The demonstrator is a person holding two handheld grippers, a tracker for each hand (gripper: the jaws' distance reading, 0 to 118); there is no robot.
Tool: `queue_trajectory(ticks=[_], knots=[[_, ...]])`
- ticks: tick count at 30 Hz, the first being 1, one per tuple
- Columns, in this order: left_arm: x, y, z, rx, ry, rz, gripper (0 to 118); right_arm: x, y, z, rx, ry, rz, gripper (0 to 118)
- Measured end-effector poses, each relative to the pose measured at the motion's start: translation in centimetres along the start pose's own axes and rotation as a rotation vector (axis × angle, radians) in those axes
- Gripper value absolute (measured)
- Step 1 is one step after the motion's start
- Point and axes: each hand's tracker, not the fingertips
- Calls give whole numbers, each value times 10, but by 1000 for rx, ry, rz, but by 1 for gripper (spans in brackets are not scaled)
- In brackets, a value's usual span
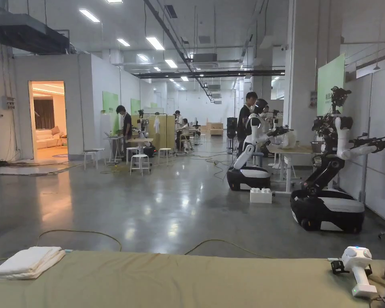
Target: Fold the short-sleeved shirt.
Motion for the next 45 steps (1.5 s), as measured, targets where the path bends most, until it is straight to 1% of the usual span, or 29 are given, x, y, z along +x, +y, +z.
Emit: queue_trajectory(ticks=[2,3,4,5,6,7,8,10,12,13,15,17,21,25,28,33,39,45], knots=[[-13,-14,-2,-38,-141,297,0,8,-16,-2,-53,65,-307,0],[-16,-20,-3,-67,-161,362,0,10,-24,-2,-56,67,-390,0],[-14,-25,0,-61,-161,398,0,7,-30,-1,-59,42,-404,0],[-9,-28,3,-35,-131,339,0,5,-33,1,-67,6,-409,0],[-6,-28,4,-31,-114,322,0,-1,-35,3,-71,-15,-393,0],[-5,-26,5,-24,-63,312,0,-2,-35,4,-68,-7,-389,0],[-6,-25,5,-27,-26,343,0,-2,-35,5,-64,8,-396,0],[-6,-22,6,-24,-73,413,0,-6,-29,8,-46,21,-398,0],[-5,-21,7,-19,-74,401,0,-7,-25,9,-38,19,-381,0],[-2,-18,8,-28,-51,350,0,-6,-23,9,-37,24,-380,0],[8,-16,10,-51,28,205,0,-7,-20,9,-36,29,-382,0],[14,-17,14,-53,28,136,0,-6,-19,11,-33,31,-376,0],[13,-20,16,-25,-58,213,0,-8,-17,14,-29,47,-355,0],[16,-20,12,-41,-54,216,0,-11,-14,17,-32,60,-339,0],[16,-20,12,-39,-74,233,0,-12,-13,18,-32,47,-316,0],[16,-19,13,-36,-76,237,0,-9,-12,19,-30,56,-349,0],[15,-18,15,-29,-86,248,0,-10,-11,20,-32,57,-343,0],[14,-17,15,-31,-85,248,0,-13,-13,19,-39,79,-349,0]])
